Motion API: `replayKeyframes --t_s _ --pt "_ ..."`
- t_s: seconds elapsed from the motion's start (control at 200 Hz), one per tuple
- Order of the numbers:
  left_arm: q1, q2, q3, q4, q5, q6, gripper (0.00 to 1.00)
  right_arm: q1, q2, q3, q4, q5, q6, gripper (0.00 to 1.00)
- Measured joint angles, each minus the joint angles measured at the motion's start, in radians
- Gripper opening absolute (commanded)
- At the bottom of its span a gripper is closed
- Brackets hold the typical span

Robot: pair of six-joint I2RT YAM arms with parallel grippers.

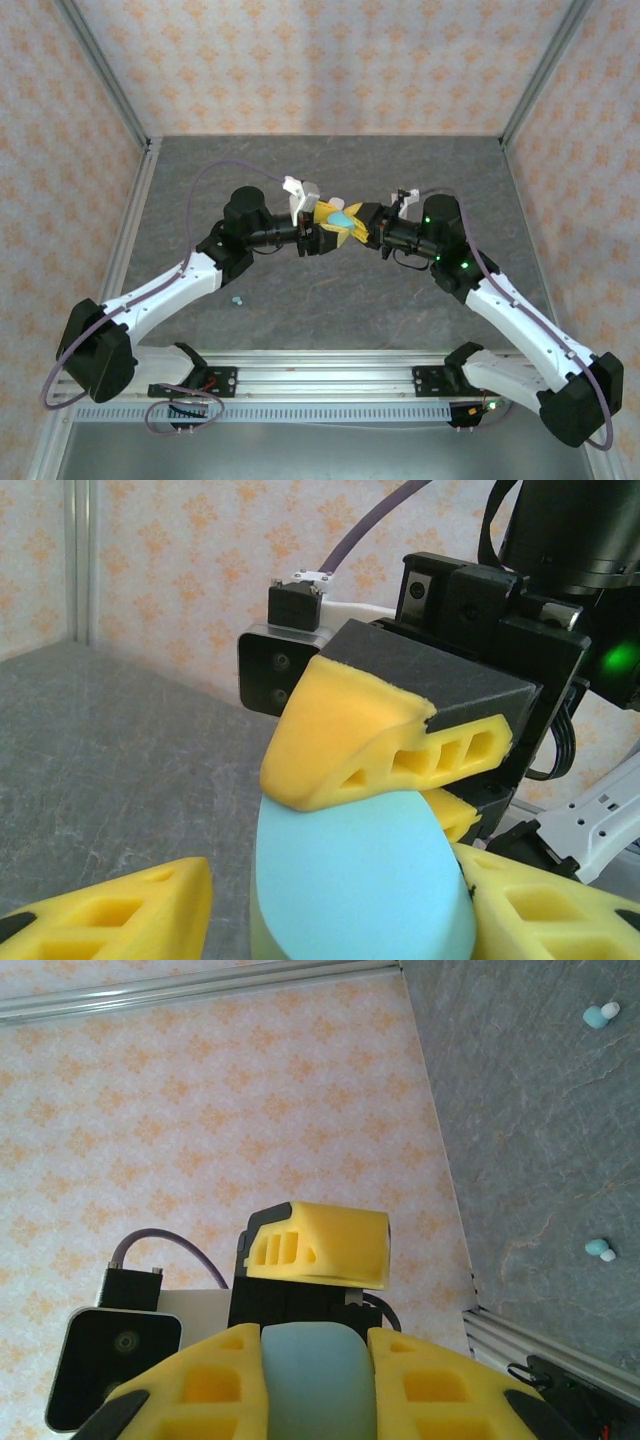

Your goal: Insert wireless bluetooth earbuds into charging case

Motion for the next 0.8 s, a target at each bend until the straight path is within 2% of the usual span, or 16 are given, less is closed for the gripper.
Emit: replayKeyframes --t_s 0.245,0.58,0.801 --pt "0.000 0.000 0.000 -0.002 0.002 0.011 0.52 -0.008 -0.010 -0.008 0.002 0.008 0.008 0.10" --pt "0.000 0.000 0.000 -0.002 0.002 0.010 0.52 -0.008 -0.010 -0.008 0.003 0.011 0.018 0.10" --pt "-0.004 0.001 0.008 -0.006 0.008 0.013 0.35 -0.013 -0.011 -0.008 0.008 0.015 0.024 0.10"
